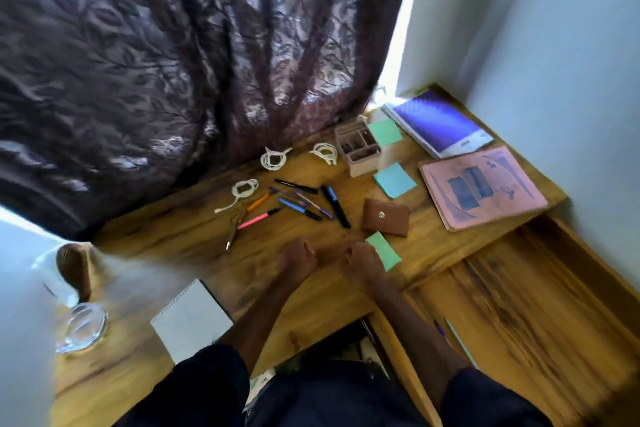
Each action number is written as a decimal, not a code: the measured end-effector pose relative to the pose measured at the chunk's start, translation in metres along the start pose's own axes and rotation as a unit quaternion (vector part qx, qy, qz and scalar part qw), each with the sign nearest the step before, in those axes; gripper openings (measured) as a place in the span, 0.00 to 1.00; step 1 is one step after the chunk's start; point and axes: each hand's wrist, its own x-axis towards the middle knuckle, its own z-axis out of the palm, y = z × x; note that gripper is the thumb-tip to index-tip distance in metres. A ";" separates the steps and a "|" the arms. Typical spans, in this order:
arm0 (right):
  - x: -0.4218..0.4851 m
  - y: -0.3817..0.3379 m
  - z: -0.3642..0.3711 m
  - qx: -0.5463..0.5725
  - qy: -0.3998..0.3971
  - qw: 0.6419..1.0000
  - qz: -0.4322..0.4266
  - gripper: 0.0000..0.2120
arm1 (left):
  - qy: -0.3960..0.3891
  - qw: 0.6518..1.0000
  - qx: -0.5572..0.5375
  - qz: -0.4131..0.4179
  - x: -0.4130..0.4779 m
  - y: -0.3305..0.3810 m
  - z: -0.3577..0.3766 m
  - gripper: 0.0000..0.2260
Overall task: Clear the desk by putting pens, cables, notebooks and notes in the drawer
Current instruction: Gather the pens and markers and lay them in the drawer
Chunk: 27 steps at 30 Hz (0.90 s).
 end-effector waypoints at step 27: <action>0.127 -0.148 0.080 -0.098 -0.064 0.982 -0.149 0.11 | 0.121 0.984 -0.095 0.087 0.079 -0.112 -0.032 0.08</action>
